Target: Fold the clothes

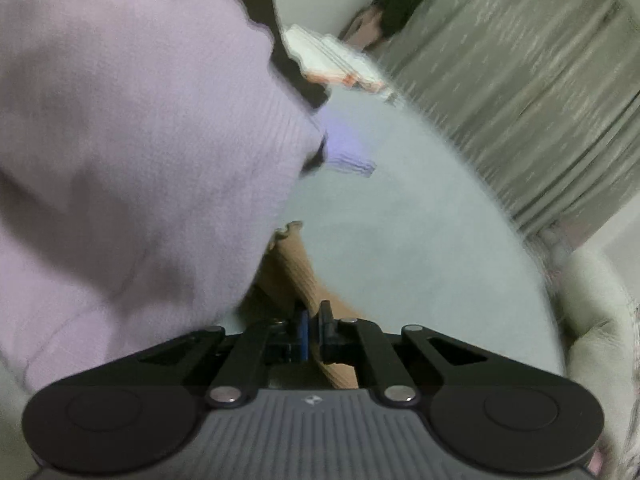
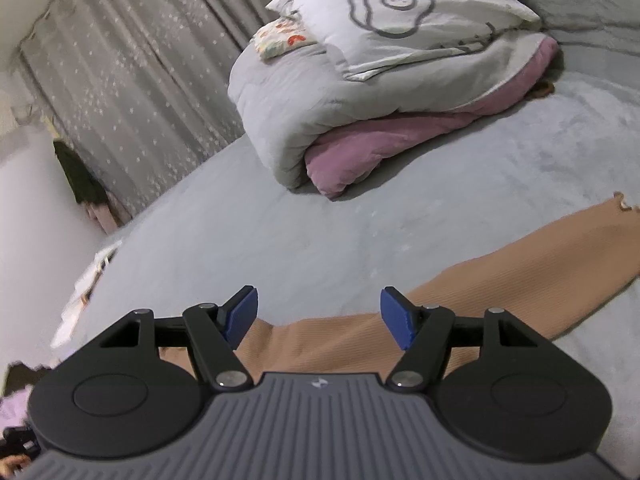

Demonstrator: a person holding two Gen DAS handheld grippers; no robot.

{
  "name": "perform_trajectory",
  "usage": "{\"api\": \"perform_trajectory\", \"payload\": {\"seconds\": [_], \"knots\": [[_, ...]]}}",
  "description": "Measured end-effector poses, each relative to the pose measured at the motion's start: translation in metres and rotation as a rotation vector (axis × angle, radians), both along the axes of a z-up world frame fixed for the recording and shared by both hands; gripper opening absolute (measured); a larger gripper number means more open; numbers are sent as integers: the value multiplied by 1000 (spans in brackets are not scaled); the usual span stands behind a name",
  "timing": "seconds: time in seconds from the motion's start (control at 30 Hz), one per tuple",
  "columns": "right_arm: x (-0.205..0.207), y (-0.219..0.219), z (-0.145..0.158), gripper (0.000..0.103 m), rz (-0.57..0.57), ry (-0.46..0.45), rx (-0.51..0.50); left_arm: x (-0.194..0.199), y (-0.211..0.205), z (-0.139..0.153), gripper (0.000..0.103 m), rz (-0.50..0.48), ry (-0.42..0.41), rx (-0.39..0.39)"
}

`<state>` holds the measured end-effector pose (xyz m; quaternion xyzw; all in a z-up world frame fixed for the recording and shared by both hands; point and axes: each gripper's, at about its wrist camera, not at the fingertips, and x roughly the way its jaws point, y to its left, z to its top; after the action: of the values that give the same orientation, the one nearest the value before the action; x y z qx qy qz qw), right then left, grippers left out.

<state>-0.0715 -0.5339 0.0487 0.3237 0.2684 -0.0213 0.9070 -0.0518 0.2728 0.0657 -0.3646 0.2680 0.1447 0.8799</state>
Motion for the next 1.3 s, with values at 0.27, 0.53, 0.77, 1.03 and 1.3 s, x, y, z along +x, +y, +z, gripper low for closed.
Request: {"api": "perform_trajectory", "payload": {"seconds": [0.27, 0.53, 0.77, 1.03, 1.3], "knots": [[-21, -49, -26, 70, -174, 95, 119, -3, 6, 11, 3, 32, -132, -29], [-51, -114, -50, 70, -427, 201, 99, -8, 11, 18, 3, 30, -156, 76], [-73, -167, -87, 72, -565, 152, 157, 8, 6, 15, 3, 19, -135, 94], [-41, -158, -79, 7, -540, 171, 2, 23, 1, 10, 3, 9, -119, 122], [-80, -150, -54, 7, -607, 171, -57, 28, 0, 8, 3, -10, -102, 155]]}}
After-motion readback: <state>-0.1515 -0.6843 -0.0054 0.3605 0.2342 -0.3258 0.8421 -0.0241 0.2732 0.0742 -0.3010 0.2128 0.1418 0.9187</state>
